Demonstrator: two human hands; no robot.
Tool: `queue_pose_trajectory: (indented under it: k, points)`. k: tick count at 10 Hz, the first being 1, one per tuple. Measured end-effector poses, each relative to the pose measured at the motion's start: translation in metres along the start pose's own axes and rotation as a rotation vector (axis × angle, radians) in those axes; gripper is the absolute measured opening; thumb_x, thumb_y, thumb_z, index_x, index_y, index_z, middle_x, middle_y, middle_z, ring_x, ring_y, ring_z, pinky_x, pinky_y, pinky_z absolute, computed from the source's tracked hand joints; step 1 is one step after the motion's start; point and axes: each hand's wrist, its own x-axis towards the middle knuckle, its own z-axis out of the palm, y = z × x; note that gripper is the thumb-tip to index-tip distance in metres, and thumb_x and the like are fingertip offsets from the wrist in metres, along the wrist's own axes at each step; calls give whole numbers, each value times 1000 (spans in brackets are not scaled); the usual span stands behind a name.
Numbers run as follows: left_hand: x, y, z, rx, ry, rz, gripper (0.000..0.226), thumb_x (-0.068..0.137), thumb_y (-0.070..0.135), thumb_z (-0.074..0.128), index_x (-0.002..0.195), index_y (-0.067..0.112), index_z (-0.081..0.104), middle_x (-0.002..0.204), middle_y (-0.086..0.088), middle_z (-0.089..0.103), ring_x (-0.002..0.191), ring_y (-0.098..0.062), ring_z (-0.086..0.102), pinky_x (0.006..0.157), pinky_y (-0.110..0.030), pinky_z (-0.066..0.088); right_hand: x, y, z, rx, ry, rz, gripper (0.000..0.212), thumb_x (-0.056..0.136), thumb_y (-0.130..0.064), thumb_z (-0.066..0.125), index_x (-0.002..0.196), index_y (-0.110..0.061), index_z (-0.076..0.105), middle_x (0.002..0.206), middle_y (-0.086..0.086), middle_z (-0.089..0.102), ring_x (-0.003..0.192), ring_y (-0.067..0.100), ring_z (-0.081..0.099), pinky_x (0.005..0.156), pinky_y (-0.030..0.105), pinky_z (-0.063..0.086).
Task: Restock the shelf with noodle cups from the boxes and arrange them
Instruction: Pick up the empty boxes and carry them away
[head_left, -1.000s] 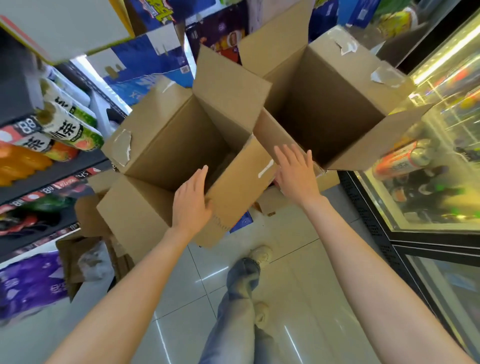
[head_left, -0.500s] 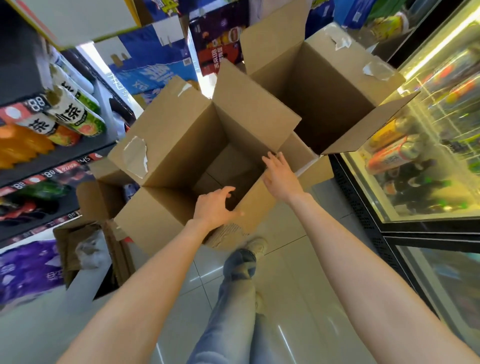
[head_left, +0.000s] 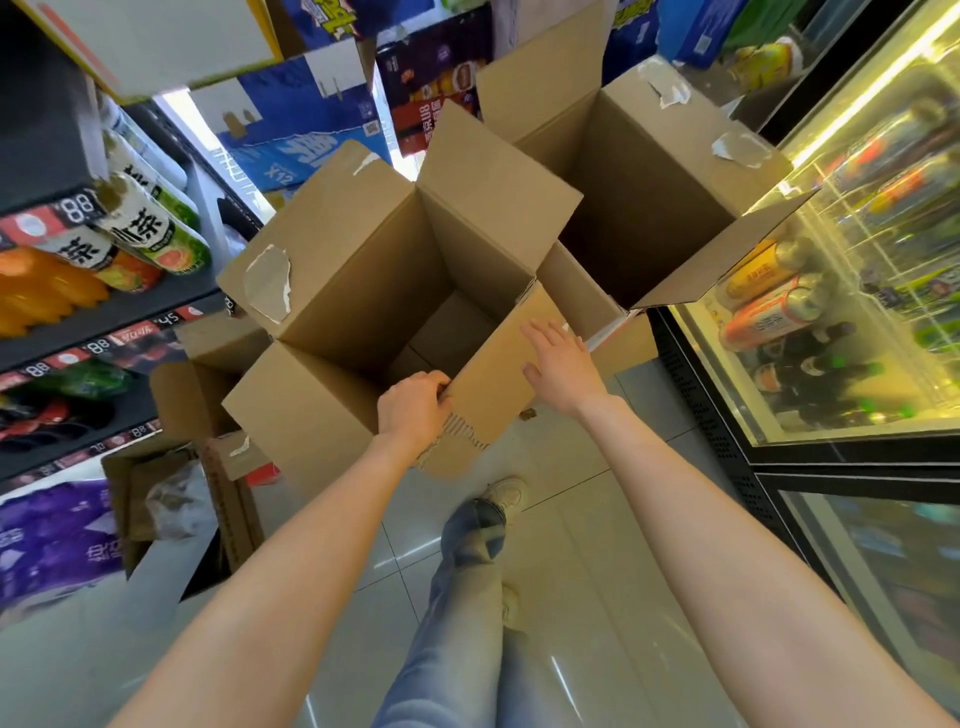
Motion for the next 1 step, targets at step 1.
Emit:
queue_pose_trajectory:
  k: [1]
  points:
    - [-7,3,-7,-43,47,-11,34,95,35,51,128,27,56,118,4,62,105,-18,59,79,-34,50,-8,-8,-5,58,31,-8,56,100,-20,45,151,-20,23,159,3,22,148,24,13,121,46,9]
